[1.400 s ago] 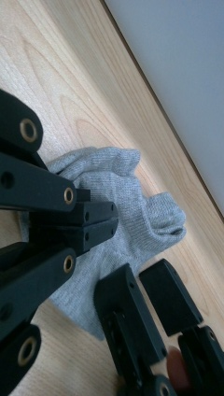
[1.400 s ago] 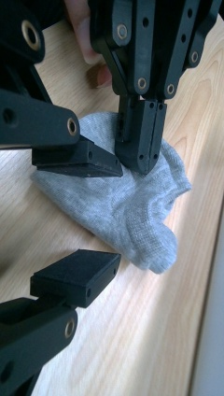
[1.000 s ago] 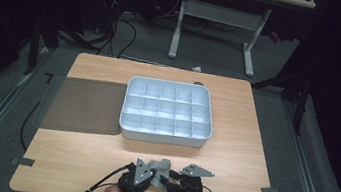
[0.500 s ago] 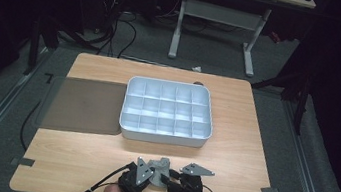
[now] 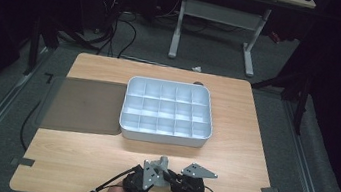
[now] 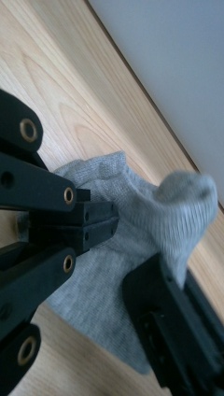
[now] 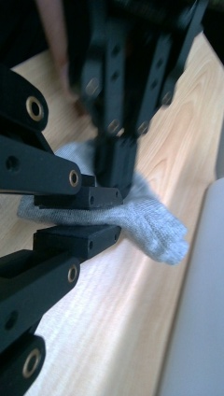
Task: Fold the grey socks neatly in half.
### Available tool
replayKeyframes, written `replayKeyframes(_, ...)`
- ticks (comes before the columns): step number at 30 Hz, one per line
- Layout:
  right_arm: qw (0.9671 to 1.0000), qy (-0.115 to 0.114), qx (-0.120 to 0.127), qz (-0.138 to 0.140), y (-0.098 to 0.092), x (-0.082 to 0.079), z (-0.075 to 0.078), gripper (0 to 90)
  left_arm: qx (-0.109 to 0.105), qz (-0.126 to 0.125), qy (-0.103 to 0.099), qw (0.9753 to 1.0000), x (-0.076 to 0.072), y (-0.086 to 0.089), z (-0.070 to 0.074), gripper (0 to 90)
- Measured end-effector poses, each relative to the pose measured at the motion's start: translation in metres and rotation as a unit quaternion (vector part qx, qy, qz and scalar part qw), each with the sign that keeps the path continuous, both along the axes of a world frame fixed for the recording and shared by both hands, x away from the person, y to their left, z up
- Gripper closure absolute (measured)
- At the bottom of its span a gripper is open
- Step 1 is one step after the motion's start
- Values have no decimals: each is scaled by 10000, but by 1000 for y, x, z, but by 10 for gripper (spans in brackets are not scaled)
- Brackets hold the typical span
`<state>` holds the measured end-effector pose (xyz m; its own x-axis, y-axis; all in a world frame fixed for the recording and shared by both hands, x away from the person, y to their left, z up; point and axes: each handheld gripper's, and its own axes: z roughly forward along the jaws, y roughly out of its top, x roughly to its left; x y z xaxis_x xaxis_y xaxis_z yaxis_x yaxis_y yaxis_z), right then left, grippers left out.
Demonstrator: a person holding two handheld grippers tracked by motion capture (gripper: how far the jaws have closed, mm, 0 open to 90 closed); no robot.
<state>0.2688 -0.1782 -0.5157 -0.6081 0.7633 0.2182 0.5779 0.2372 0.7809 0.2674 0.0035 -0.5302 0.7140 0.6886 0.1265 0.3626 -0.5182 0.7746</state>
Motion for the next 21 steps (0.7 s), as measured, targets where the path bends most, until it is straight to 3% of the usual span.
replayKeyframes(2,9999,-110,-12,16,0,-3,3,825,36,-19,-38,10000,-1,-4,0,900)
replayKeyframes(5,10000,-77,-1,-3,-3,-1,2,814,2,-30,-8,10000,1,-4,0,900)
replayKeyframes(7,9999,-11,116,11,-7,0,1,746,-10,-29,-16,10000,0,-4,-1,900)
replayKeyframes(10,9995,-172,231,-93,-18,-2,5,682,-35,-14,-16,10000,0,-3,-1,900)
replayKeyframes(12,9988,-276,309,-265,-29,-2,6,700,-39,-8,-26,10000,0,-3,-1,900)
replayKeyframes(15,9983,-259,-179,-485,-35,2,0,812,-47,-6,-13,10000,0,-3,-1,900)
replayKeyframes(18,9984,58,-415,-385,-28,5,-9,876,-55,-2,9,10000,1,-3,-1,900)
replayKeyframes(21,9986,117,-422,-286,-17,4,-12,900,-29,5,-28,10000,0,-4,-1,900)
